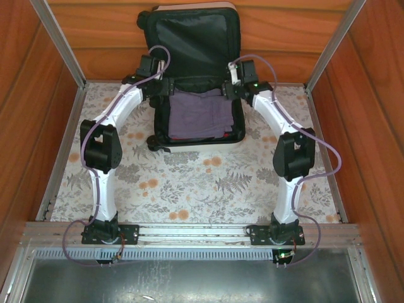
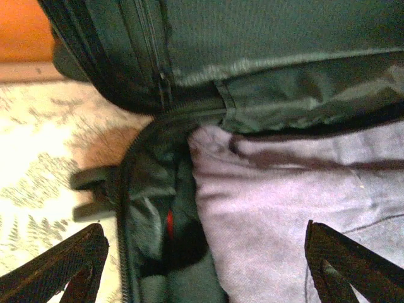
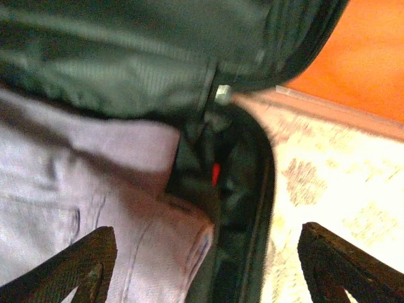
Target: Pack the luggage
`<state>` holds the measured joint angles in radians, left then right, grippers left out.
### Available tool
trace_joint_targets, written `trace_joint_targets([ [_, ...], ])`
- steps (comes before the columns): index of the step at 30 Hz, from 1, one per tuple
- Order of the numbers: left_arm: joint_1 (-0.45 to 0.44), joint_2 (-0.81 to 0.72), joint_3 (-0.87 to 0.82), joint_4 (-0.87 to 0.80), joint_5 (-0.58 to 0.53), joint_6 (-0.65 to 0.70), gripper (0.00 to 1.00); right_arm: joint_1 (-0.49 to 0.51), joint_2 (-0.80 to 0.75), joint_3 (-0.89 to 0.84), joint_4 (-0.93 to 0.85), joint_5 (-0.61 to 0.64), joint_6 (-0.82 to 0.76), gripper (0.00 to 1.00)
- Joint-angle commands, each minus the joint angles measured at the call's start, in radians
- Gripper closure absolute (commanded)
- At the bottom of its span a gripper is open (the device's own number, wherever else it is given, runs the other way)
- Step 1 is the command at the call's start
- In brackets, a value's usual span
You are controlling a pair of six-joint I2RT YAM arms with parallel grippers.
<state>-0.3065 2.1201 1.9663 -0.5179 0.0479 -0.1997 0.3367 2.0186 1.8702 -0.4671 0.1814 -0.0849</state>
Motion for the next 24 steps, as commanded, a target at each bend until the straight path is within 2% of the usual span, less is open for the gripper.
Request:
trace_joint_targets([
  [1,0.013,-0.017,0.054,-0.001,-0.040,0.120,0.16,-0.033,-0.002,0.068,0.045,-0.030,-0.032,0.20],
  [4,0.022,-0.025,0.050,0.075,-0.027,0.211,0.19,-0.063,0.001,0.050,0.174,-0.083,-0.047,0.20],
  [6,0.031,-0.048,-0.013,0.195,-0.030,0.263,0.19,-0.092,0.007,0.037,0.265,-0.137,-0.040,0.20],
  [10,0.093,-0.112,-0.178,0.496,0.044,0.241,0.19,-0.162,0.050,0.078,0.357,-0.310,0.019,0.17],
  [15,0.164,-0.093,-0.136,0.527,0.131,0.166,0.19,-0.218,0.132,0.202,0.407,-0.473,0.085,0.16],
  [18,0.177,-0.063,-0.095,0.548,0.217,0.167,0.19,-0.224,0.183,0.268,0.436,-0.531,0.066,0.16],
  [22,0.187,-0.027,-0.039,0.553,0.281,0.150,0.19,-0.228,0.263,0.383,0.451,-0.648,0.063,0.16],
  [24,0.188,-0.019,-0.025,0.553,0.314,0.142,0.19,-0.228,0.279,0.385,0.510,-0.697,0.062,0.16],
])
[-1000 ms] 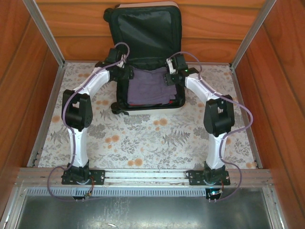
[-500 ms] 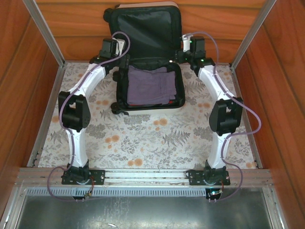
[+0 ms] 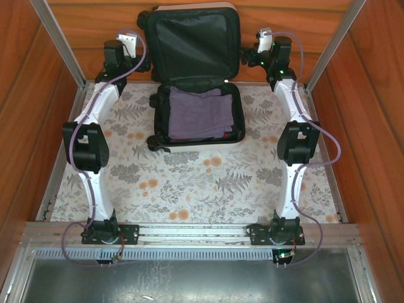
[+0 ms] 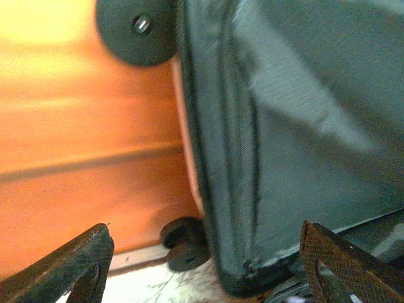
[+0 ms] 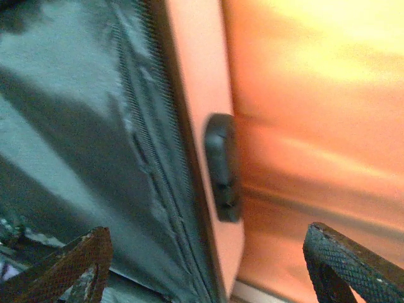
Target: Pack the luggage
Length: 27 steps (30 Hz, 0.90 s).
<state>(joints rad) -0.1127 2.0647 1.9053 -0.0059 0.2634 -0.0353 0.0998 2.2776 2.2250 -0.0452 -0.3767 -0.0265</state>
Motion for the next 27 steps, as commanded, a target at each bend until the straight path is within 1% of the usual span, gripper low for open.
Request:
trace_joint_targets([
  [1,-0.005,0.044,0.046,0.041,0.112,-0.023,0.19,0.010,0.025,0.025,0.126,-0.157,0.001,0.16],
  [5,-0.005,0.082,0.084,0.042,0.131,-0.038,0.19,0.010,0.072,0.060,0.209,-0.163,0.014,0.18],
  [7,-0.005,0.109,0.113,0.042,0.113,-0.049,0.19,0.012,0.095,0.072,0.256,-0.157,0.034,0.19],
  [9,0.001,0.134,0.144,0.042,0.069,-0.093,0.19,0.013,0.113,0.071,0.308,-0.134,0.050,0.21],
  [11,0.014,0.171,0.194,0.041,0.069,-0.146,0.19,0.015,0.134,0.079,0.343,-0.114,0.058,0.24],
  [15,0.032,0.256,0.309,0.041,0.067,-0.232,0.28,0.023,0.198,0.171,0.325,-0.111,0.058,0.31],
  [17,0.043,0.306,0.376,0.040,0.091,-0.284,0.34,0.030,0.231,0.225,0.308,-0.107,0.051,0.39],
  [19,0.050,0.347,0.427,0.041,0.112,-0.321,0.38,0.039,0.256,0.265,0.301,-0.102,0.041,0.49],
  [23,0.049,0.418,0.516,0.041,0.155,-0.349,0.47,0.059,0.288,0.323,0.278,-0.083,-0.006,0.70],
  [24,0.047,0.431,0.533,0.041,0.164,-0.350,0.50,0.065,0.292,0.329,0.275,-0.079,-0.017,0.73],
  [27,0.042,0.464,0.575,0.041,0.169,-0.349,0.61,0.074,0.290,0.330,0.265,-0.057,-0.044,0.82],
])
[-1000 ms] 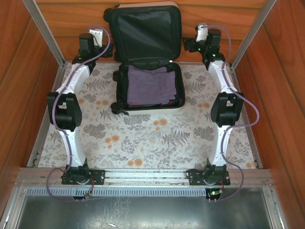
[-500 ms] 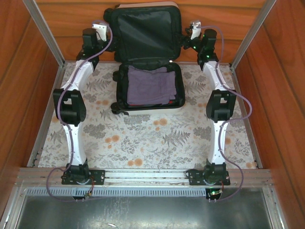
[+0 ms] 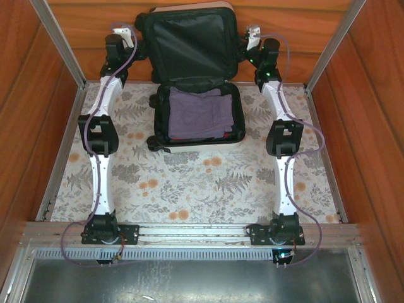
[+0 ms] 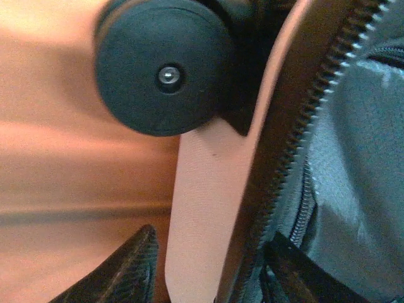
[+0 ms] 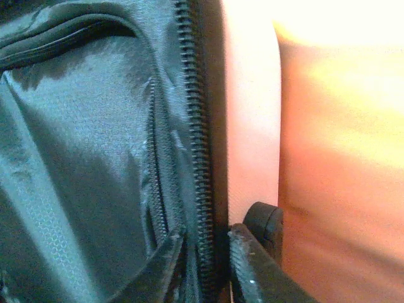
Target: Pack the luggage
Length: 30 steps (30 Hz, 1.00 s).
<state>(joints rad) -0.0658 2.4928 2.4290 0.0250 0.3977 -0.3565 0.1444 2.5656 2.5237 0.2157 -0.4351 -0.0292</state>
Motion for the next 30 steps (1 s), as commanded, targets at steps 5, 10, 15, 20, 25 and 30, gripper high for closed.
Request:
trace_joint_targets([
  [5,-0.021,0.073,0.110,0.010,0.056,-0.006,0.69,0.033,-0.013,-0.001,0.016,0.017,-0.040,0.92],
  [10,-0.037,0.065,0.102,0.010,0.066,0.005,0.93,0.043,-0.062,-0.095,0.084,0.022,-0.075,1.00],
  [15,-0.053,-0.008,0.000,0.009,0.073,0.042,1.00,0.052,-0.165,-0.288,0.206,0.024,-0.116,1.00],
  [20,-0.082,-0.168,-0.231,0.021,0.061,0.161,1.00,0.051,-0.297,-0.535,0.350,0.036,-0.127,1.00],
  [25,-0.104,-0.318,-0.458,0.084,0.065,0.222,1.00,0.051,-0.399,-0.702,0.409,0.021,-0.146,1.00],
  [30,-0.111,-0.465,-0.655,0.116,0.056,0.260,1.00,0.052,-0.490,-0.829,0.448,0.029,-0.158,1.00],
])
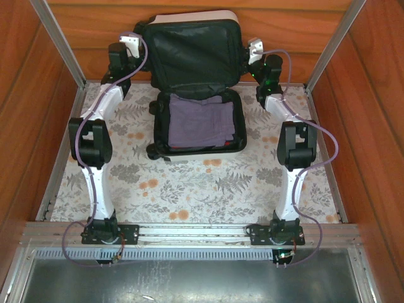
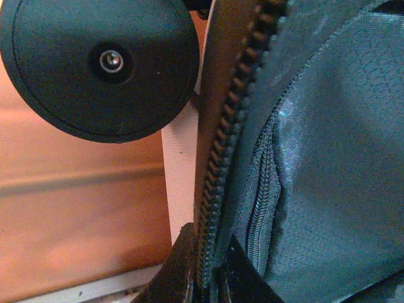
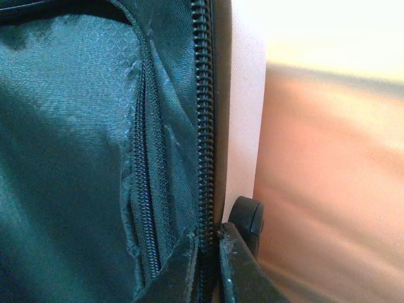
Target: Pack the luggage
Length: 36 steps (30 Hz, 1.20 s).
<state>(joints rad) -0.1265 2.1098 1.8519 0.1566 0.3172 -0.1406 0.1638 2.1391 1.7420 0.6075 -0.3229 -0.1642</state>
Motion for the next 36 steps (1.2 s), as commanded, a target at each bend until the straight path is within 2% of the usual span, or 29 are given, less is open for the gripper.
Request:
trace_joint_targets([
  [1,-0.053,-0.115,-0.124,-0.005,0.129,0.052,1.00,0.033,-0.082,-0.074,0.067,-0.086,-0.023,1.00],
  [7,-0.074,-0.234,-0.312,0.073,0.070,0.073,1.00,0.035,-0.143,-0.181,0.128,-0.097,0.020,1.00],
  [13,-0.112,-0.221,-0.314,0.161,0.024,0.084,1.00,0.050,-0.136,-0.226,0.230,-0.043,0.055,1.00],
  [22,-0.119,-0.107,-0.083,0.166,-0.037,0.067,1.00,0.057,-0.084,-0.080,0.192,0.007,0.066,1.00],
  [32,-0.108,0.059,0.254,0.136,-0.062,0.091,1.00,0.061,0.062,0.317,0.005,-0.017,0.098,1.00],
  [36,-0.104,0.095,0.355,0.099,-0.045,0.094,1.00,0.063,0.050,0.324,0.000,-0.021,0.097,1.00],
])
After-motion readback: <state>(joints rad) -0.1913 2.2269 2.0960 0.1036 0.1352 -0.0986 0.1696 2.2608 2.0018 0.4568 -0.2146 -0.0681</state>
